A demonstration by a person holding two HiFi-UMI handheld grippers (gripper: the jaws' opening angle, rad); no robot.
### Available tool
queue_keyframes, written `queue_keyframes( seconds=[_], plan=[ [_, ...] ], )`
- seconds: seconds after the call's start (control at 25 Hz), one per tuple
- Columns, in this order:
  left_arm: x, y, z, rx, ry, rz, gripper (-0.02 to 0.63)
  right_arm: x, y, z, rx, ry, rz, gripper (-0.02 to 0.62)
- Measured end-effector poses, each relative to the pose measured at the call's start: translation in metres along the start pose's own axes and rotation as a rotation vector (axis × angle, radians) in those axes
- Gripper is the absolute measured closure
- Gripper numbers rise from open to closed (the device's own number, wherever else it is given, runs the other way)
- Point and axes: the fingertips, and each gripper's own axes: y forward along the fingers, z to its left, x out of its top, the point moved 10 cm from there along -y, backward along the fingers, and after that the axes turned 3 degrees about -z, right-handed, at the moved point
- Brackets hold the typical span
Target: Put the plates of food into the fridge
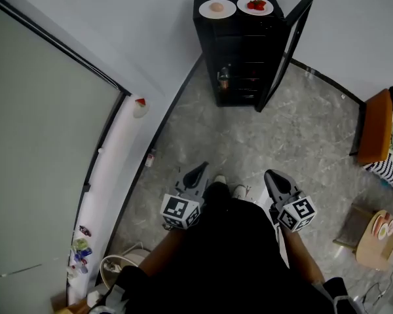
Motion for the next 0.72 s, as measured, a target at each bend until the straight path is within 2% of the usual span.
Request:
queue_keyframes(
  seconds=[0.28, 0.72],
  plan=[
    [-0.004, 0.006, -0.011, 0.013, 0.001, -0.005, 0.583, -0.005, -0.006, -0.012, -0.010, 0.023, 0.016, 0.568],
    [0.013, 0.041, -0.007, -0.023, 0.048, -0.029, 0.583, 0.010, 0.013, -0.029, 0.009, 0.003, -0.010, 0.568]
  ],
)
